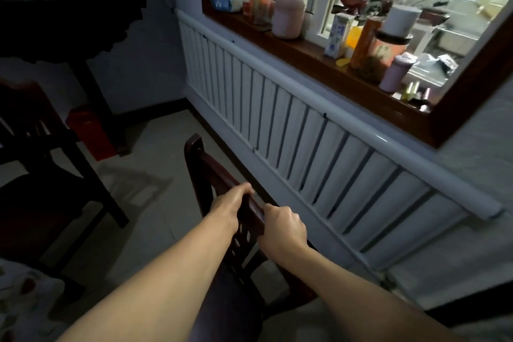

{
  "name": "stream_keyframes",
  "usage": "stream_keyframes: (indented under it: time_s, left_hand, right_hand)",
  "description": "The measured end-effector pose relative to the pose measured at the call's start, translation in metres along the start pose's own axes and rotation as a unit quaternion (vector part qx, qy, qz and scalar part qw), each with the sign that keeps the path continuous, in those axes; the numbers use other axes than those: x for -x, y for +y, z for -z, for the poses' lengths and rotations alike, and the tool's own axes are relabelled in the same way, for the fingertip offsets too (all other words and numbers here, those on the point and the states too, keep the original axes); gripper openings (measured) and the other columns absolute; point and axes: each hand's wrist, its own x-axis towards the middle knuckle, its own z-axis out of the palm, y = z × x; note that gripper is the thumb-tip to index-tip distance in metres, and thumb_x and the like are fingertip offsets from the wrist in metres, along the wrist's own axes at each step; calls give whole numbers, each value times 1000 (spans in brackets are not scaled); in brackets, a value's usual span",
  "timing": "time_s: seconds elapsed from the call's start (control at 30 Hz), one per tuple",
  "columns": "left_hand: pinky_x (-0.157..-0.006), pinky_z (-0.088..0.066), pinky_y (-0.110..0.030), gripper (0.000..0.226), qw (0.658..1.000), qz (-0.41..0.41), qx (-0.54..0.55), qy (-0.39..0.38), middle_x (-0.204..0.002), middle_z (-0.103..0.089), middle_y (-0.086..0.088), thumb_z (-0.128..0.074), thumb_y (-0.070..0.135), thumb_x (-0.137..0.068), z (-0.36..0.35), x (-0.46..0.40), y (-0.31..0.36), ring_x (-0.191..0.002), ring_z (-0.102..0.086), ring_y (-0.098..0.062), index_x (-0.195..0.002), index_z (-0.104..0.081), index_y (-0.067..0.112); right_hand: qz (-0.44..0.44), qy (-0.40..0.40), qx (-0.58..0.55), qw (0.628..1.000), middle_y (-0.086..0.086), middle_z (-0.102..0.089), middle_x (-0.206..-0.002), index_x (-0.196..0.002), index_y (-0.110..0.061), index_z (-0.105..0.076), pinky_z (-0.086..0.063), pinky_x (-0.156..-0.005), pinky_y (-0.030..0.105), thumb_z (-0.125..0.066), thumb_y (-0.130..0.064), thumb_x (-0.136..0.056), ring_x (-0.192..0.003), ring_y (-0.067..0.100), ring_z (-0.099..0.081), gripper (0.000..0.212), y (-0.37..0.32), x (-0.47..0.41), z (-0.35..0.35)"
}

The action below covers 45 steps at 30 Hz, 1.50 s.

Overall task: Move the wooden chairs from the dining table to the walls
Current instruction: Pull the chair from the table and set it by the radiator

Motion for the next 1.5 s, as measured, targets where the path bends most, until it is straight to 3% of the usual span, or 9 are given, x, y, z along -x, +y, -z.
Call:
stream_keyframes:
  time_s: [0.1, 0.17, 0.37, 0.57, 0.77, 0.97, 1.13, 1.4, 1.5]
  left_hand:
    - [-75, -54, -38, 28, 1000, -2, -6, -27, -80, -62, -14, -70, 19, -62, -23, 15, -1, -71, -60, -31, -85, -64, 4]
    - [-76, -54, -39, 23, 999, 0, -14, -45, -79, -62, -14, -68, 18, -62, -45, 22, -2, -71, -59, -30, -79, -63, 5]
    - [-72, -51, -37, 33, 995, 10, -45, -91, -90, -61, -15, -69, 21, -63, -129, 25, -8, -74, -58, -30, -91, -62, 5]
    - [-81, -55, -39, 51, 993, 25, -59, -102, -93, -67, -17, -73, 23, -62, -220, 15, -20, -77, -63, -33, -107, -65, 0]
    - [-82, -57, -42, 41, 991, 12, -60, -118, -87, -68, -18, -73, 20, -65, -283, -7, -21, -79, -67, -34, -100, -62, 1]
    - [-81, -56, -41, 51, 993, -3, -48, -109, -91, -67, -18, -75, 22, -68, -314, -34, -10, -80, -66, -32, -111, -58, 0]
    - [-91, -54, -45, 66, 991, -15, -46, -125, -107, -67, -19, -81, 25, -65, -334, -48, -6, -93, -66, -34, -122, -57, 2]
    - [-93, -53, -48, 79, 990, -26, -34, -137, -119, -64, -18, -84, 32, -62, -352, -55, -15, -102, -63, -34, -129, -53, 4]
    - [-93, -53, -47, 82, 990, -33, -33, -136, -124, -61, -17, -84, 33, -62, -356, -57, -20, -104, -62, -34, -132, -51, 4]
  right_hand:
    - [-20, 15, -11, 1000, 1, -62, -89, -106, -20, -58, -50, -66, 31, -67, -15, -80, -86, 22, -64, 28, 19, 8, 16]
    - [-33, 25, -10, 999, 0, -62, -88, -105, -22, -60, -53, -70, 33, -67, -16, -80, -87, 22, -64, 27, 38, 12, 27]
    - [-54, 45, -5, 998, 3, -65, -98, -105, -20, -61, -52, -67, 30, -66, -19, -82, -87, 21, -64, 24, 109, 7, 61]
    - [-80, 31, -21, 996, 7, -65, -110, -118, -19, -59, -53, -79, 32, -66, -18, -83, -98, 24, -64, 36, 190, -12, 89]
    - [-92, 50, -32, 994, 7, -67, -110, -124, -21, -57, -53, -84, 32, -62, -18, -86, -100, 26, -64, 39, 246, -47, 99]
    - [-93, 83, -41, 991, 9, -68, -107, -115, -17, -59, -55, -85, 35, -69, -16, -81, -97, 26, -65, 35, 272, -84, 100]
    - [-108, 127, -46, 985, 9, -67, -105, -106, -14, -58, -54, -85, 38, -71, -20, -81, -99, 27, -63, 29, 290, -100, 103]
    - [-120, 129, -33, 984, 14, -59, -122, -124, -9, -50, -51, -89, 38, -61, -9, -89, -109, 28, -57, 37, 307, -107, 99]
    - [-122, 114, 0, 986, 17, -57, -123, -129, -7, -44, -49, -83, 37, -57, -7, -90, -108, 30, -57, 41, 310, -107, 100]
